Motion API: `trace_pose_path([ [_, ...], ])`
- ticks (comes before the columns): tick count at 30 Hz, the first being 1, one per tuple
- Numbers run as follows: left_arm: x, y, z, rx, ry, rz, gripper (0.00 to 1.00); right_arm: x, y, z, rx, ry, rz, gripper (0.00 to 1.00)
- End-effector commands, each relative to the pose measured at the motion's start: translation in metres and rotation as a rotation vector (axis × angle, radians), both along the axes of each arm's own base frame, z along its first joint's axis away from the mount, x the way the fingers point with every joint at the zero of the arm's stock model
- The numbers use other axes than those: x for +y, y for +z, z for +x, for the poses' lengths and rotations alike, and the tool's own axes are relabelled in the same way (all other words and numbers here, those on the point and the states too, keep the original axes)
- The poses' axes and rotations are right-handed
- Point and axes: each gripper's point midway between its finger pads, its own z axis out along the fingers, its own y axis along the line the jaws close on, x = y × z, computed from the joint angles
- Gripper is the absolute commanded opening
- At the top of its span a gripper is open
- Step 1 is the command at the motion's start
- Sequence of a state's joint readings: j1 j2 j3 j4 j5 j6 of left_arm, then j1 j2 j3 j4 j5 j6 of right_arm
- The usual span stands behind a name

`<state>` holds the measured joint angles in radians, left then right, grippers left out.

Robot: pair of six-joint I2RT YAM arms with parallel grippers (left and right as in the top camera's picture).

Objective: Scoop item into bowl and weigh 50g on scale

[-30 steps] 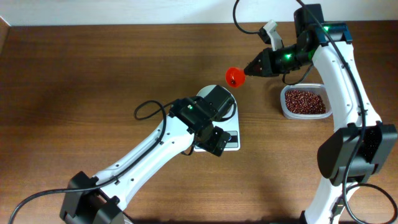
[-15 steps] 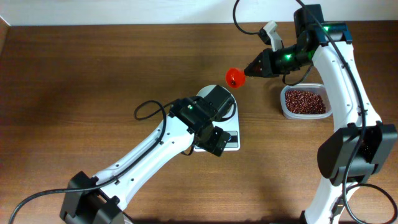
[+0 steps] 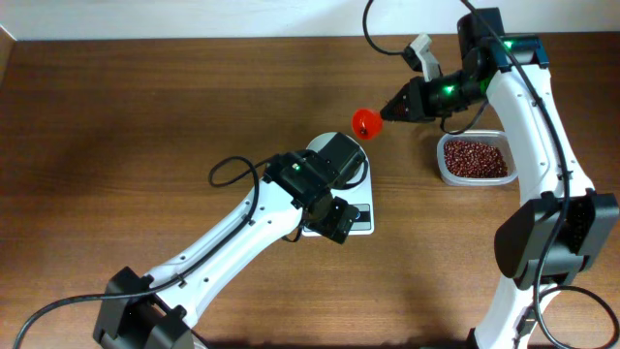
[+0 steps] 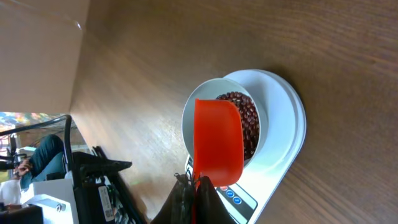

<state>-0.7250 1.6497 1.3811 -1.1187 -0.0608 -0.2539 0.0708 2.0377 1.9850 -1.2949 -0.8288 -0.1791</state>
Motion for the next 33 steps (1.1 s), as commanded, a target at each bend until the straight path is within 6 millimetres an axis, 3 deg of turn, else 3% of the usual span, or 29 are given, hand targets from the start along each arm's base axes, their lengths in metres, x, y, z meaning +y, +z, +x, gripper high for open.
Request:
trace_pose_path([
  [1,0.0,0.002,0.003,-0.01,-0.004,0.003,0.99,-0.002,-0.002,0.002,0.009,-0.003,-0.003,0.04],
  [21,0.0,0.002,0.003,-0.01,-0.004,0.003,0.99,-0.006,-0.007,-0.015,0.1,-0.007,-0.028,0.04],
  [25,0.0,0.002,0.003,-0.01,-0.004,0.003,0.99,-0.024,-0.023,-0.012,0.153,-0.099,-0.156,0.04],
  [33,0.0,0.002,0.003,-0.01,-0.004,0.003,0.99,-0.037,-0.027,-0.006,0.178,-0.167,-0.184,0.04],
])
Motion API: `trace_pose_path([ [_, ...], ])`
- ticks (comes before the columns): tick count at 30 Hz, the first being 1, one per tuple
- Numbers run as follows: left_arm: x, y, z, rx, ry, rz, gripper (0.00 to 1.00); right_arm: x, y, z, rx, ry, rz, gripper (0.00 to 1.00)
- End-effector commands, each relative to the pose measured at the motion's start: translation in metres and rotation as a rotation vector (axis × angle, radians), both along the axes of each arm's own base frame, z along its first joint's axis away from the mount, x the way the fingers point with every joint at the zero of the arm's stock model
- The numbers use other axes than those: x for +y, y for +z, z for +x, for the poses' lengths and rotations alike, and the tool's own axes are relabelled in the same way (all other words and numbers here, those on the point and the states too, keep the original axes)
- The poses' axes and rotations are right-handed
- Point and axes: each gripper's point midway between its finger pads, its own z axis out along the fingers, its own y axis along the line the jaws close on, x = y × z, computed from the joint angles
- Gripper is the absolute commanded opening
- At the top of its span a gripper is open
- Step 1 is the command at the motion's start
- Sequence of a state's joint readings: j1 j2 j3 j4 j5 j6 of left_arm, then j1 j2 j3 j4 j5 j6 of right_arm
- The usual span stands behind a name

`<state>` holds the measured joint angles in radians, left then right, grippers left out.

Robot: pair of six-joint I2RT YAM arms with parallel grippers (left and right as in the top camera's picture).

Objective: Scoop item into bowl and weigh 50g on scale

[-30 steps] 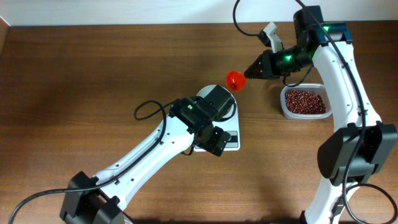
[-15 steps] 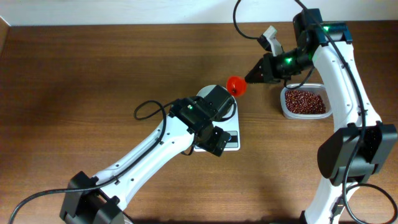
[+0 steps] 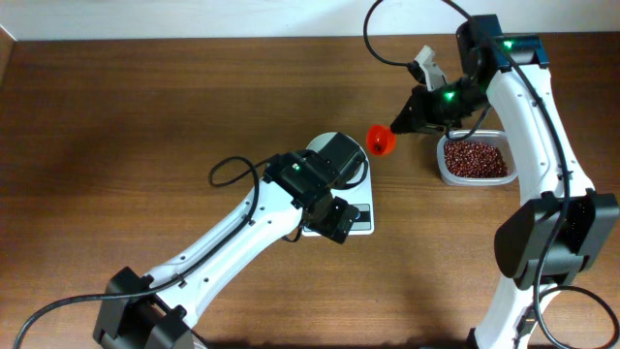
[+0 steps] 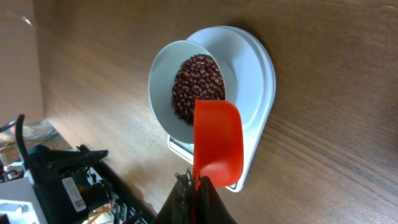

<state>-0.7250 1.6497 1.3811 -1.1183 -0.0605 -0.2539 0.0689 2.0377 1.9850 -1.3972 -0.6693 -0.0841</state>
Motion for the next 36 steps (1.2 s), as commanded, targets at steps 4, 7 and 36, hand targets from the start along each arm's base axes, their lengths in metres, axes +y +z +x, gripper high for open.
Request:
trace_pose_path([
  [4,0.0,0.002,0.003,-0.01,-0.004,0.004,0.99,-0.023,-0.004,0.014,0.019,-0.105,-0.025,0.04],
  [7,0.0,0.002,0.003,-0.01,-0.004,0.004,0.99,-0.038,0.002,0.014,0.042,-0.15,0.031,0.04],
  [36,0.0,0.002,0.003,-0.01,-0.004,0.004,0.99,-0.194,-0.035,0.007,0.104,-0.571,-0.817,0.04],
])
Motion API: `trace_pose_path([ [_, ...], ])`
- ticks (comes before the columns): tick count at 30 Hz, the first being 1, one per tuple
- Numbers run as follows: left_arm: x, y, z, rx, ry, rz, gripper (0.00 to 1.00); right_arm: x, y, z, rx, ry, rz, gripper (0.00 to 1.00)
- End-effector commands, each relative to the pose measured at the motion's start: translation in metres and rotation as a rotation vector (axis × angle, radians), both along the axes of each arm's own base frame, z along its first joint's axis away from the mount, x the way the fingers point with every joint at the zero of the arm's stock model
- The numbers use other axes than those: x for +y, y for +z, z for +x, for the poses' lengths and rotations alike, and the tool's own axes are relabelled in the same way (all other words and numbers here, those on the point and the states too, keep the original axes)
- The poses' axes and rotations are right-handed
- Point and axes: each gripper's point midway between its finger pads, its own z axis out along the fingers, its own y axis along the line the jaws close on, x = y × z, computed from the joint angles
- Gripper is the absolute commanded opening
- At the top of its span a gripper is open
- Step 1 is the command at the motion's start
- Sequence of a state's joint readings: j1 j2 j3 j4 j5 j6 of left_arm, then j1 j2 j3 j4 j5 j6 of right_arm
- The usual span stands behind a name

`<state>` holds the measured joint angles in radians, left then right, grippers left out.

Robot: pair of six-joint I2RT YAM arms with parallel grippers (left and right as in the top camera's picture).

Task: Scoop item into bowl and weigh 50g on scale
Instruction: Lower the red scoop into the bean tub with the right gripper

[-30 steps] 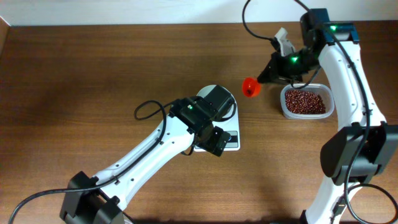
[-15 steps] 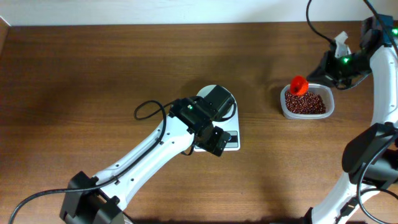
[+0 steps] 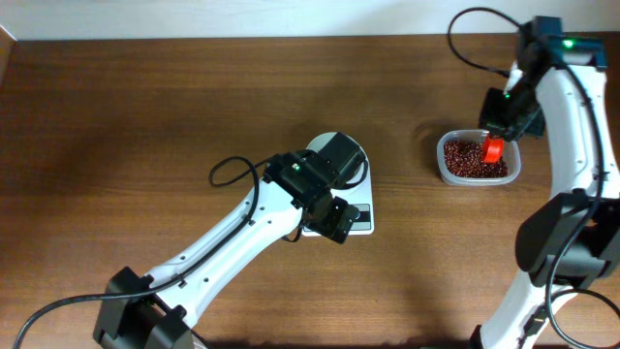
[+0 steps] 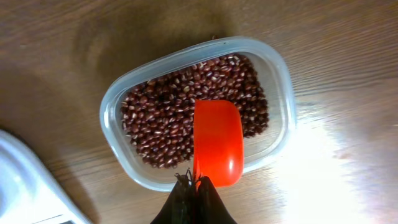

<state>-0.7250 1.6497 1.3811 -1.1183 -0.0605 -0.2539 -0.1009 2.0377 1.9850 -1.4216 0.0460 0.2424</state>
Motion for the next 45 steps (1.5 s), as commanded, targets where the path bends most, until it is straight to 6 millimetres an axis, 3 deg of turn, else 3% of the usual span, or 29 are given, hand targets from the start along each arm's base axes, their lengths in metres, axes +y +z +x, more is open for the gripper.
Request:
trace_pose_path([
  [1,0.0,0.002,0.003,-0.01,-0.004,0.003,0.99,-0.008,0.003,0.004,0.004,0.006,-0.169,0.04],
  [10,0.0,0.002,0.003,-0.01,-0.004,0.004,0.99,-0.008,0.005,0.008,-0.008,0.018,-0.204,0.04],
  [16,0.0,0.002,0.003,-0.01,-0.004,0.004,0.99,0.027,-0.001,0.009,-0.022,0.051,0.081,0.04],
  [20,0.0,0.002,0.003,-0.01,-0.004,0.004,0.99,0.031,-0.002,0.008,-0.016,0.055,0.099,0.04],
  [29,0.0,0.002,0.003,-0.01,-0.004,0.004,0.99,0.055,-0.037,0.005,0.052,0.188,0.24,0.04],
  [32,0.0,0.002,0.003,-0.01,-0.004,0.003,0.99,0.032,-0.054,0.005,0.083,0.153,0.182,0.04],
  [40,0.0,0.002,0.003,-0.01,-0.004,0.004,0.99,-0.034,-0.06,0.006,0.045,-0.002,0.176,0.04],
  [45,0.0,0.002,0.003,-0.01,-0.004,0.004,0.99,-0.035,-0.059,0.009,0.013,-0.021,0.234,0.08],
])
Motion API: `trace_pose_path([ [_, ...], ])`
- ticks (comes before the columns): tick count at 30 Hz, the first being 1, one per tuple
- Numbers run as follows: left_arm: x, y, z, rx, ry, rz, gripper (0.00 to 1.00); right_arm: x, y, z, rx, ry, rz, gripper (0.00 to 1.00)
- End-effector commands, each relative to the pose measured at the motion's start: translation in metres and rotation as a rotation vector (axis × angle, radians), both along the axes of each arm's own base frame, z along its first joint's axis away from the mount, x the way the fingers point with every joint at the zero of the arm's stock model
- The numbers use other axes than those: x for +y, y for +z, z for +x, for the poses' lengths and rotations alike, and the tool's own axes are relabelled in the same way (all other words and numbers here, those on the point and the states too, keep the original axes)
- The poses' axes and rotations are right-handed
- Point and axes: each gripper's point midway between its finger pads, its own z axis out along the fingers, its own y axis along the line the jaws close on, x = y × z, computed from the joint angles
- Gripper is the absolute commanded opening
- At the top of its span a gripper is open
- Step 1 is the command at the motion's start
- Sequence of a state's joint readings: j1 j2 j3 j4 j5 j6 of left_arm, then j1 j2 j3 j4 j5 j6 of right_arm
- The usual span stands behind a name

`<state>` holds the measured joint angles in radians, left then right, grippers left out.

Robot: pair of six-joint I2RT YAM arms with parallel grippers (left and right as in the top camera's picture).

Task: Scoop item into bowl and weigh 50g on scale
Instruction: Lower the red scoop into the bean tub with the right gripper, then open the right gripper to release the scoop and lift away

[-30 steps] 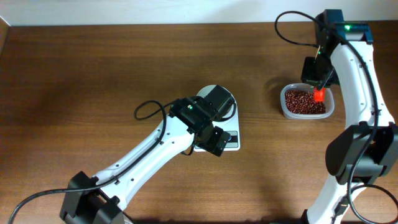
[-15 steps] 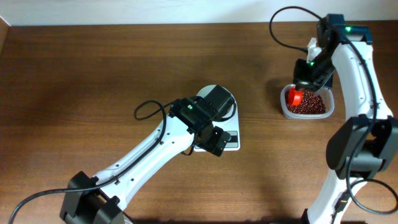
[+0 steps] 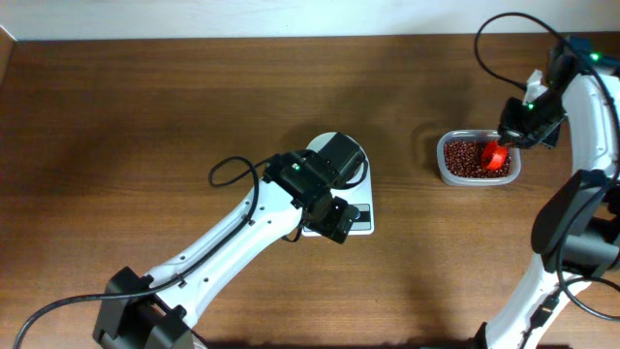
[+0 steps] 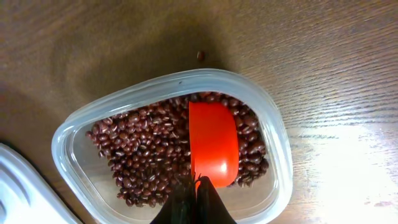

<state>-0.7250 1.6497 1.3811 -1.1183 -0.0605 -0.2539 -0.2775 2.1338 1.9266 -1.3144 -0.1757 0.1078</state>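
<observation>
A clear plastic tub [image 4: 273, 149] of dark red beans [image 4: 143, 155] sits at the right of the table, also in the overhead view as the tub [image 3: 477, 159]. My right gripper [image 4: 193, 186] is shut on the handle of a red scoop [image 4: 212, 144], whose bowl is down among the beans; the scoop [image 3: 494, 155] shows inside the tub. The white scale [image 3: 360, 219] lies mid-table, its bowl hidden under my left arm. The left gripper [image 3: 334, 221] hangs over the scale's front; its jaws do not show clearly.
One stray bean [image 4: 200, 56] lies on the wood just beyond the tub. A corner of the white scale [image 4: 18, 193] shows at the lower left of the right wrist view. The left arm [image 3: 242, 233] stretches diagonally across the table's middle.
The right gripper has shifted slightly toward the tub's right side and the scoop now sits lower among the beans. The left arm has not moved.
The right gripper held the red scoop over the bowl of beans on the scale, then beside it a little to the right. Then the scoop was above the bean tub, and now its bowl rests among the beans. The left arm stayed over the scale throughout.
</observation>
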Motion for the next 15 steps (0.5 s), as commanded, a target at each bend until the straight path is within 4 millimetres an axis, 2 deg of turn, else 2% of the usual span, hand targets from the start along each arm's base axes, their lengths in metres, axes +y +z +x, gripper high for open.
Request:
trace_pose_path([
  [1,0.0,0.002,0.003,-0.01,-0.004,0.004,0.99,0.004,-0.01,0.0,0.014,0.007,0.02,0.11],
  [4,0.0,0.002,0.003,-0.01,-0.004,0.003,0.99,0.01,-0.008,0.001,0.008,0.013,0.053,0.13],
  [7,0.0,0.002,0.003,-0.01,-0.004,0.004,0.99,0.029,-0.003,0.001,-0.021,0.081,0.165,0.13],
  [10,0.0,0.002,0.003,-0.01,-0.004,0.004,0.99,0.033,-0.002,-0.002,-0.01,0.08,0.187,0.04],
  [15,0.0,0.002,0.003,-0.01,-0.004,0.004,0.99,0.034,-0.001,-0.004,-0.005,0.086,0.193,0.04],
])
